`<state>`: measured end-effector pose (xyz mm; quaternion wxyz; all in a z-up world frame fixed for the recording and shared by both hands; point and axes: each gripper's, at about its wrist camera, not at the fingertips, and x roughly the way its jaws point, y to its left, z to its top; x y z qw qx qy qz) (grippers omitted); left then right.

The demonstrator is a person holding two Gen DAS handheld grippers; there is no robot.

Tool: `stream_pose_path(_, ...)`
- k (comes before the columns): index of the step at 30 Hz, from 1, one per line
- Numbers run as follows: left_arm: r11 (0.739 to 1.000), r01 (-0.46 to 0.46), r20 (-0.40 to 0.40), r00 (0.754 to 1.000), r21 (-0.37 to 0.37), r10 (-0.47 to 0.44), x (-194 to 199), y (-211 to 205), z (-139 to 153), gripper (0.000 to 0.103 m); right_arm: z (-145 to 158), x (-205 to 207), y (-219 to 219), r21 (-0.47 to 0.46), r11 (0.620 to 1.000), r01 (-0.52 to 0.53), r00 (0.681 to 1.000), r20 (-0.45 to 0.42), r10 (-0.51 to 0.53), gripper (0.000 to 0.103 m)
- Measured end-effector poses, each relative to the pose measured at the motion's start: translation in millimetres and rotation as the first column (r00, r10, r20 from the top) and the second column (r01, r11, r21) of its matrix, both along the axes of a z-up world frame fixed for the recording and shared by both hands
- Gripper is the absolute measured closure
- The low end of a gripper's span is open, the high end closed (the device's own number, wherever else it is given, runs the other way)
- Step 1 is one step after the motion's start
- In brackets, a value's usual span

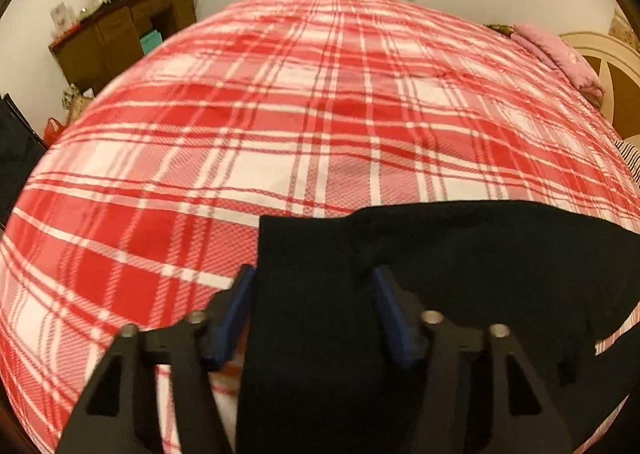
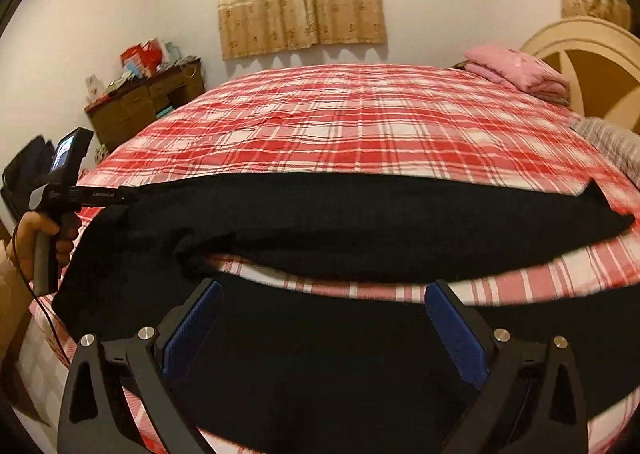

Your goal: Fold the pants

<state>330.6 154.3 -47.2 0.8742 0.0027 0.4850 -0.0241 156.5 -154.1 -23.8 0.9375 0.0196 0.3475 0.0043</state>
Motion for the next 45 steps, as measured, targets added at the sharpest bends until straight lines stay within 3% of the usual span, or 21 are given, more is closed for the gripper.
stream_pose_path(6, 1.0, 0.025, 0.013, 1.0, -0.008, -0.025, 2.4, -2.8, -3.0, 0.072, 7.0, 66.9, -25.2, -0.016, 0.996, -0.084, 0.996, -0.03, 0.083, 0.001)
stream_pose_path(13, 1.0, 0.007, -0.005, 1.0, 0.003, -0.007, 7.7, -4.4, -2.1, 0.07, -19.7, 174.0, -37.6, -0.069, 0.962, -0.265, 0.95, -0.19, 0.248, 0.001)
stream_pose_path(20, 1.0, 0.007, -0.004, 1.0, 0.013, -0.007, 12.4, -6.1, -4.4, 0.063, -65.6, 214.5, -32.7, -0.07, 0.93, -0.362, 0.877, -0.364, 0.314, 0.004)
stream_pose_path(21, 1.0, 0.01, -0.002, 1.0, 0.022, -0.009, 13.0, -7.7, -4.4, 0.064, -66.0, 213.2, -34.1, -0.063, 0.93, -0.361, 0.882, -0.347, 0.319, 0.004)
stream_pose_path(22, 0.999, 0.017, 0.004, 1.0, 0.032, -0.018, 13.3, -10.1, -4.2, 0.072, -63.9, 211.5, -35.1, -0.044, 0.928, -0.371, 0.879, -0.339, 0.335, 0.014)
stream_pose_path(23, 0.999, 0.035, 0.011, 0.999, 0.031, -0.036, 13.3, -13.2, -3.8, 0.082, -60.0, 209.1, -35.7, -0.034, 0.925, -0.378, 0.877, -0.332, 0.346, 0.031)
stream_pose_path(24, 0.998, 0.048, 0.012, 0.999, 0.028, -0.048, 13.2, -15.3, -3.6, 0.085, -56.3, 207.3, -36.5, -0.017, 0.924, -0.383, 0.875, -0.327, 0.357, 0.045)
stream_pose_path(25, 0.998, 0.051, 0.016, 0.999, 0.035, -0.052, 12.9, -17.5, -2.8, 0.085, -53.6, 206.3, -37.3, 0.006, 0.924, -0.383, 0.871, -0.332, 0.363, 0.077)
stream_pose_path(26, 0.998, 0.046, 0.022, 0.999, 0.043, -0.047, 13.1, -19.1, -1.8, 0.086, -51.1, 205.0, -37.7, 0.011, 0.927, -0.374, 0.872, -0.337, 0.356, 0.089)
stream_pose_path(31, 1.0, 0.006, 0.096, 0.995, -0.01, -0.005, 1.7, -11.9, 18.8, 0.086, -15.2, 171.5, -25.2, -0.077, 0.934, -0.348, 0.918, -0.229, 0.324, 0.094)
stream_pose_path(37, 0.998, 0.038, 0.275, 0.961, -0.042, -0.026, -51.3, -5.2, 66.8, 0.086, 38.1, 97.0, -17.9, -0.087, 0.939, -0.332, 0.943, -0.063, 0.327, 0.094)
stream_pose_path(41, 0.992, 0.065, 0.372, 0.928, -0.106, -0.021, -103.0, 8.6, 79.9, 0.086, 46.4, 36.5, -9.8, -0.094, 0.935, -0.342, 0.939, -0.012, 0.343, 0.094)
stream_pose_path(45, 0.99, 0.097, 0.44, 0.897, -0.105, -0.042, -156.5, 14.5, 64.9, 0.086, 30.3, -16.5, 2.5, -0.16, 0.92, -0.358, 0.932, -0.005, 0.361, 0.094)
